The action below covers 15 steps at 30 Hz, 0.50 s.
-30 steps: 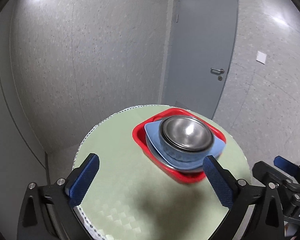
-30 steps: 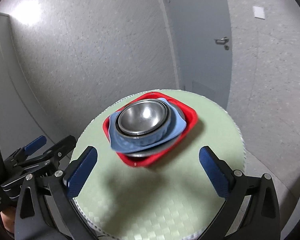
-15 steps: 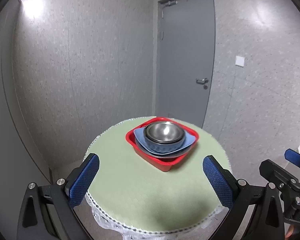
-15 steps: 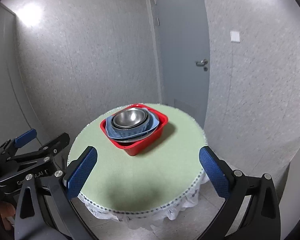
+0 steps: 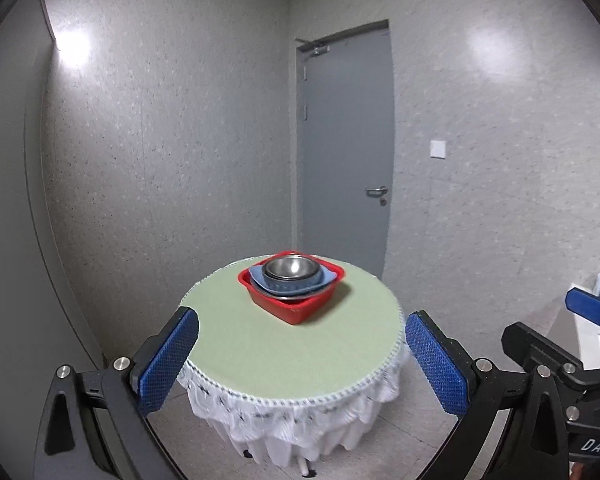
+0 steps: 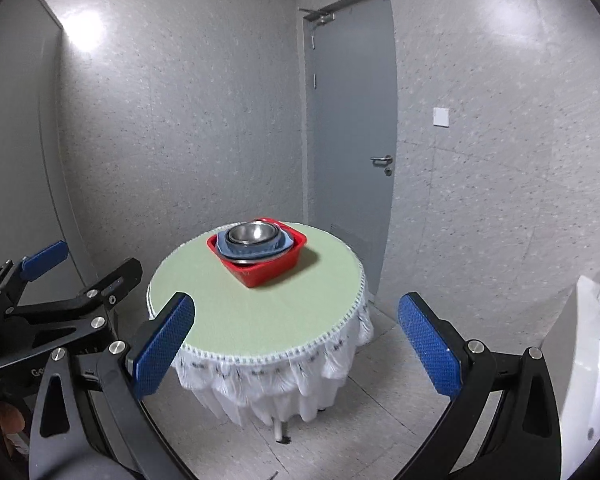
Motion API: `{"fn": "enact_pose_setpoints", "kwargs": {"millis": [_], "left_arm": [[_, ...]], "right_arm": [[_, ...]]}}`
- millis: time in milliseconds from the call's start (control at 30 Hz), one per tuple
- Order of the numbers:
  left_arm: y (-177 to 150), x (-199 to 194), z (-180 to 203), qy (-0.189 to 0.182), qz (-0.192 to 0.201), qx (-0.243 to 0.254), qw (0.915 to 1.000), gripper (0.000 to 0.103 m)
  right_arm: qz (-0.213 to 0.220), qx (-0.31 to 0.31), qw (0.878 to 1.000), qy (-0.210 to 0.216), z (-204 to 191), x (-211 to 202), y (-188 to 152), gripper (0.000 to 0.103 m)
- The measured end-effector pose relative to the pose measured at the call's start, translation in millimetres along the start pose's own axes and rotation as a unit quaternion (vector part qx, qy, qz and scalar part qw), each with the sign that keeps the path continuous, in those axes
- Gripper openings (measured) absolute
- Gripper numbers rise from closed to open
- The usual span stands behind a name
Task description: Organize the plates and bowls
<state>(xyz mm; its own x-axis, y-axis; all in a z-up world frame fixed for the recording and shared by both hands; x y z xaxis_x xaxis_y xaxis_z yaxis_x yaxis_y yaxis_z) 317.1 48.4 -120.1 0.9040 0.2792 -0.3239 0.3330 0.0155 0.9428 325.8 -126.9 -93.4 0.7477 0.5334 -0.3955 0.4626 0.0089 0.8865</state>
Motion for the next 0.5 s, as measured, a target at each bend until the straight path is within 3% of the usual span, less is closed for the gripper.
{"fn": "enact_pose_setpoints", "kwargs": {"millis": [333, 500], "left_arm": [[-40.8, -144.3, -18.0, 0.002, 0.008, -0.001, 1.0000, 0.102], [-42.6, -183.2, -30.8, 0.004, 0.023, 0.001, 0.9997, 0.102]], "right_arm": [[0.002, 0.003, 1.000, -0.007, -19.3, -102.0, -38.9, 0.103], [0.013, -0.001, 1.000, -0.011, -35.9, -130.6, -43.9, 0.103]]}}
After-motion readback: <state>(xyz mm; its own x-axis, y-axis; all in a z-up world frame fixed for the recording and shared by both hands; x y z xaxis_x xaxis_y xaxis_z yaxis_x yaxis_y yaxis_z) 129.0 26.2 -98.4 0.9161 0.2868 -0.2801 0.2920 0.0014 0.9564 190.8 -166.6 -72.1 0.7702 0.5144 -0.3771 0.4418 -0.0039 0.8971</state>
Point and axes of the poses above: each gripper's, at about its wrist camera, not at the fingertips, and x roughly the way its jaws point, z to its right, y to its top, the point moved 6 cm from there along x, roughly the way its jaws point, and after that the axes turned 14 degrees about y, right-handed, at the moved point
